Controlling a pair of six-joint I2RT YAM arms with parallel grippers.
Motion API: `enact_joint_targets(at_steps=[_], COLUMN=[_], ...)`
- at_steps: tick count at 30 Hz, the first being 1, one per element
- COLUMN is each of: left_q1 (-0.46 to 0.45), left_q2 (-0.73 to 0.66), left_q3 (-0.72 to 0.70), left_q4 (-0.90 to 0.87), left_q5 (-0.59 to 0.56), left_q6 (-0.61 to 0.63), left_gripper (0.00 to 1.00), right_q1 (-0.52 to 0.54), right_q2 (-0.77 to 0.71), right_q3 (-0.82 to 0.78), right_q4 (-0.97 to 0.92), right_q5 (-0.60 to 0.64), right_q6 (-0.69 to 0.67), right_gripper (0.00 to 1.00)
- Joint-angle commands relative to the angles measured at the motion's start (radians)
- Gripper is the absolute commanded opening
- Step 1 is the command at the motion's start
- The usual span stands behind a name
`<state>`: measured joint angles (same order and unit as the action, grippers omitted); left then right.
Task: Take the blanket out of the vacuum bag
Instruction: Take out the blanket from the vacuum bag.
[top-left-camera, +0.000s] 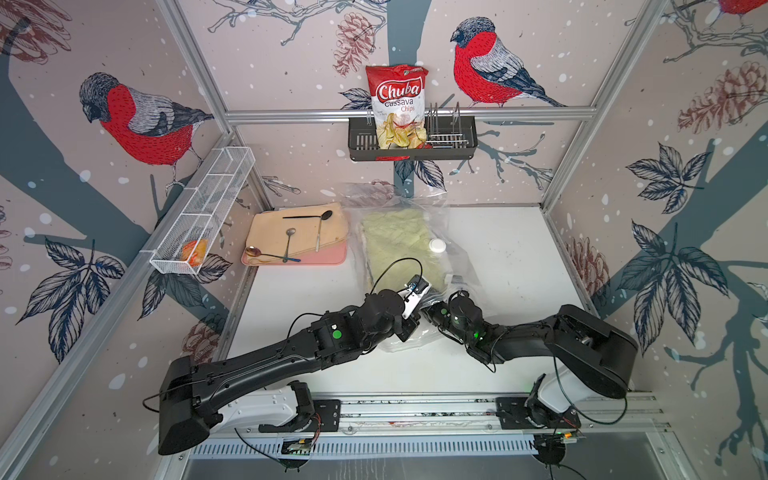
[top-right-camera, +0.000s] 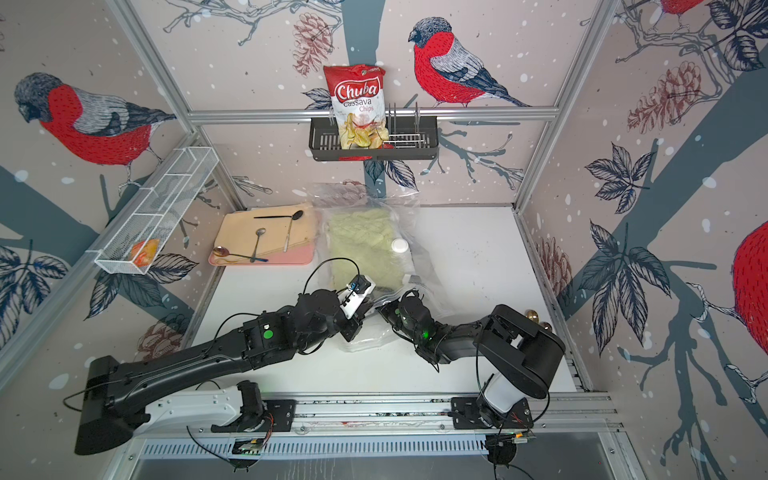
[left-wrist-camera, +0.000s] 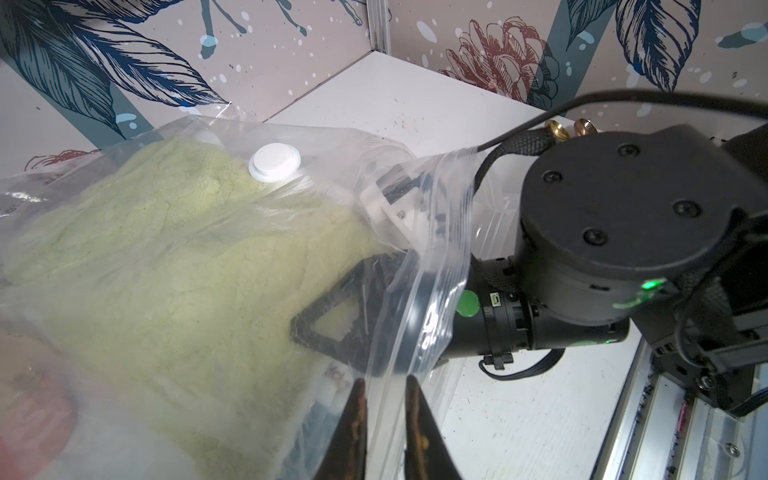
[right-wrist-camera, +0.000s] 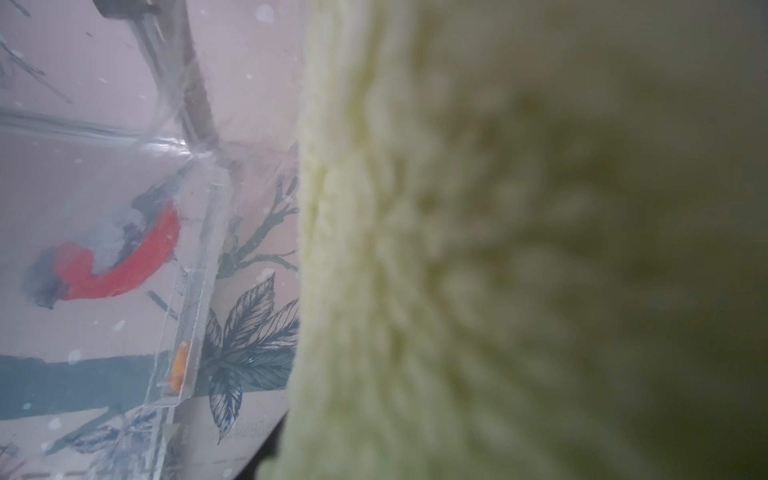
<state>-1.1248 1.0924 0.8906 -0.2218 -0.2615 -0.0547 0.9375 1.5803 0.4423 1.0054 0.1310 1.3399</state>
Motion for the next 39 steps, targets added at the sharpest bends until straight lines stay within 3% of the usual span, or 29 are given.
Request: enact_joint_targets(at_steps=[1, 6, 12, 29, 31, 34, 35, 36, 39], left_q1=[0.0, 0.0, 0.0, 0.0, 0.0, 0.0, -0.001, 0.0, -0.001], left_q2=[-0.002, -0.005, -0.018, -0.019, -0.02, -0.02, -0.02, -0.019, -0.017], left_q3=[-0.001, -0.001, -0.004, -0.002, -0.003, -0.003, -0.004, -0.004, -0.002], left_q4=[0.039, 0.039, 0.046, 0.046, 0.047, 0.047, 0.047, 0.048, 0.045], left_q5=[0.002, -0.002, -0.025, -0.073, -0.076, -0.075, -0.075, -0.072, -0.065], left_q6=[0.002, 0.003, 0.001, -0.003, -0.003, -0.004, -0.004, -0.004, -0.005], left_gripper=[0.17, 0.17, 0.17, 0.17, 0.17, 0.17, 0.17, 0.17, 0.17], right_q1=[-0.009, 0.0, 0.019, 0.102, 0.1, 0.09, 0.085, 0.081, 0.071], right_q2=[0.005, -0.015, -0.073, -0.303, -0.293, -0.266, -0.256, -0.243, -0.201], right_q3=[0.02, 0.052, 0.041, -0.117, -0.126, -0.128, -0.125, -0.123, -0.101], right_q4=[0.054, 0.028, 0.002, -0.168, -0.149, -0.098, -0.079, -0.051, -0.014], right_q5=[-0.007, -0.014, -0.005, 0.114, 0.119, 0.122, 0.122, 0.12, 0.109], right_q6=[0.013, -0.012, -0.034, -0.001, 0.002, -0.001, -0.001, -0.006, -0.006], right_gripper=[0.51, 0.24, 0.03, 0.0, 0.05, 0.27, 0.42, 0.5, 0.61])
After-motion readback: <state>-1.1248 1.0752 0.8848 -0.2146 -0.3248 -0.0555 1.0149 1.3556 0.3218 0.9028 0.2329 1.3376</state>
